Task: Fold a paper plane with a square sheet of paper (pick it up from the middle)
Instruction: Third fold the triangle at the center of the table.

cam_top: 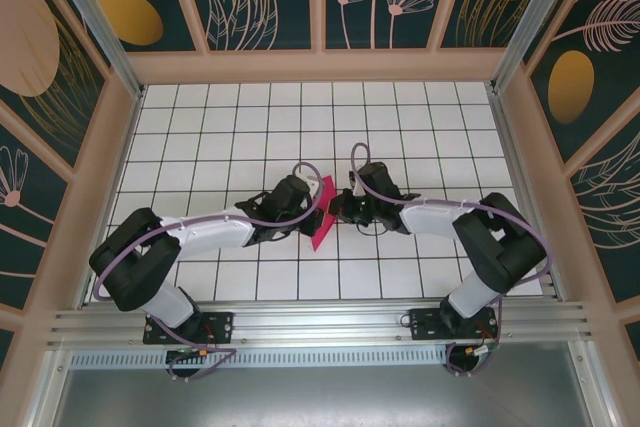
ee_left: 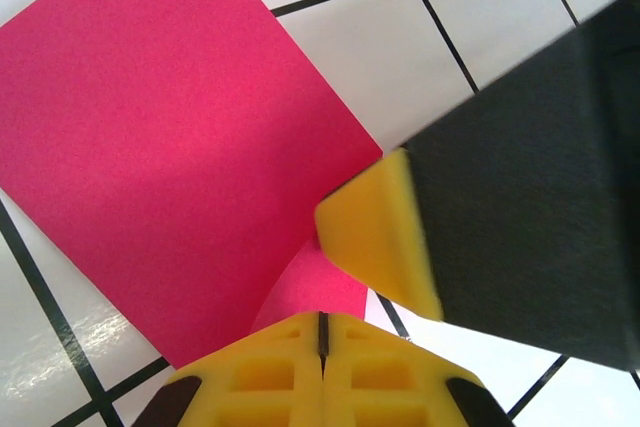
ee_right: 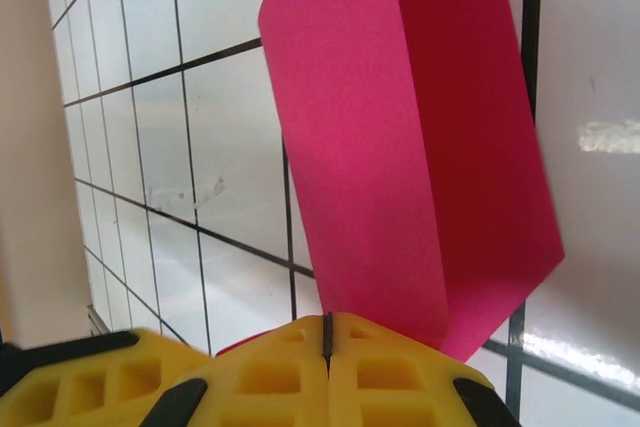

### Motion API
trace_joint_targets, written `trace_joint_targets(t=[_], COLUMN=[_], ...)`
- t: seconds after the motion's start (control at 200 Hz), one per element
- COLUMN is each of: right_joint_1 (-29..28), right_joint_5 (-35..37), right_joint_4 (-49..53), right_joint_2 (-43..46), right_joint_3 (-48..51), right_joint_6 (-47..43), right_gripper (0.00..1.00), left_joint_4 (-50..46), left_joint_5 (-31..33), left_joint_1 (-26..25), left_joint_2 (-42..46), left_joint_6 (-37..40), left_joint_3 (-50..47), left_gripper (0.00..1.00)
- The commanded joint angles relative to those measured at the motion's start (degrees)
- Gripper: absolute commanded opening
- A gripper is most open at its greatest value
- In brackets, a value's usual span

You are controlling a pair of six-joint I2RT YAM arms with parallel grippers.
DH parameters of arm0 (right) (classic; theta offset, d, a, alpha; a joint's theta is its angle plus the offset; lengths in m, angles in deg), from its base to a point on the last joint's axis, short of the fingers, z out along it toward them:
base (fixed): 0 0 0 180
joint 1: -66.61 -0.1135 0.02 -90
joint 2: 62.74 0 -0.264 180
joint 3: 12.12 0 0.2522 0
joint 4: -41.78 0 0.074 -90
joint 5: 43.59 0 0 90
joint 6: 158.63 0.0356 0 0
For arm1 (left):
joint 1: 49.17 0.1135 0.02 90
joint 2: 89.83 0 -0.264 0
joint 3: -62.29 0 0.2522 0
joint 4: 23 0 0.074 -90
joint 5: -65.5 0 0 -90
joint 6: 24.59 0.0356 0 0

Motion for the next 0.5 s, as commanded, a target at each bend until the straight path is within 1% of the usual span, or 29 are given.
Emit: trace_joint_targets(t=[0.0,0.23,0.36,0.495], right_joint_1=[0.5,1.2,1.2,1.3], right_joint_5=[2.0,0.7,0.4,1.0], right_joint_4=[-0.2,-3.6,-4.5,-3.2], right_joint_2=[-3.0,-7.5,-8.2,-8.5], right_joint_3=[-1.7,-1.3,-0.5,-0.7], right_joint_6=[-0.4,-0.3,0.0,-0.6], right_gripper=[0.0,0.0,0.0,0.0], left_joint_4=[0.6,1.5,1.8,3.2], left_joint_5=[-0.7,1.2,1.6,2.9], left_joint_1=[-0.3,-0.3,-0.3,-0.3], left_joint_2=[-1.8,-2.7,-4.6,-6.1], left_joint_6=[1.6,1.4,1.5,0.9], left_joint_3=[1.1,-0.3,0.1,-0.5], left_gripper=[0.01,0.01,0.01,0.0])
